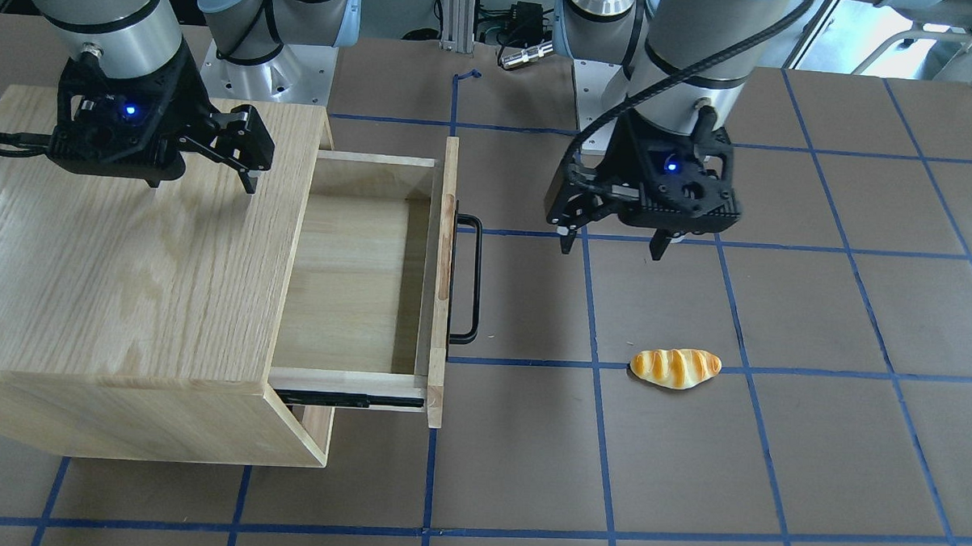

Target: Open upper drawer

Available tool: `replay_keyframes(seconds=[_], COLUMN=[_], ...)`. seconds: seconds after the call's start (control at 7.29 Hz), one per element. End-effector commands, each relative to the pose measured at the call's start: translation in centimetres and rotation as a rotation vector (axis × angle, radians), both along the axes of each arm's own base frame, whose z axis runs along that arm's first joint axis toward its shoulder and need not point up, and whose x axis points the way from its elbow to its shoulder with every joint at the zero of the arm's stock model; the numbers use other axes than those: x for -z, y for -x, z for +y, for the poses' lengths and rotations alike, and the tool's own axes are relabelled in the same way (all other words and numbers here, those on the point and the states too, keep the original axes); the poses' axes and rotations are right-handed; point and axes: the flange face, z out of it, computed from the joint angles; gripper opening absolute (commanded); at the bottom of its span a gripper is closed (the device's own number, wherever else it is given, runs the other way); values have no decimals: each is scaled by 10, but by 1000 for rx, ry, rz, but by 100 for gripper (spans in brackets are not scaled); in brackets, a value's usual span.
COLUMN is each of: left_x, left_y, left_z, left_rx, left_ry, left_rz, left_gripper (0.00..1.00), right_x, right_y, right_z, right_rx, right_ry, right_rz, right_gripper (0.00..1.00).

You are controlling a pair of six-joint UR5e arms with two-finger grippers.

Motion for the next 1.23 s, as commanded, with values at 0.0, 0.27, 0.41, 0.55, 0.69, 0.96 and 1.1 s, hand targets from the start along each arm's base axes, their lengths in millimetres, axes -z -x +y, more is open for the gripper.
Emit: replay_keyframes(seconds=[0.0, 0.27, 0.41, 0.55, 0.69, 0.96, 1.1], left_x=[-12, -21, -15, -8, -13, -14, -11], left_y=[-69, -75, -73, -68, -69, -68, -68], left_z=[2, 14, 18, 19, 24, 26, 25], left_rx=[-78, -13, -10, -3, -3, -3, -3], left_ry=[-25, -29, -52, -57, -52, -51, -57], left_rz=[-68, -82, -71, -63, -69, -63, -63], left_gripper=[100, 100, 100, 100, 100, 100, 100], right_x=[1, 0, 1, 1, 0, 0, 0], right_y=[0, 0, 0, 0, 0, 0, 0], right_z=[0, 0, 0, 0, 0, 0, 0], right_rx=[1, -1, -1, 1, 1, 1, 1], right_ry=[-1, 0, -2, -1, 0, 0, 0], right_rz=[0, 0, 0, 0, 0, 0, 0], right_gripper=[100, 100, 100, 100, 100, 100, 100])
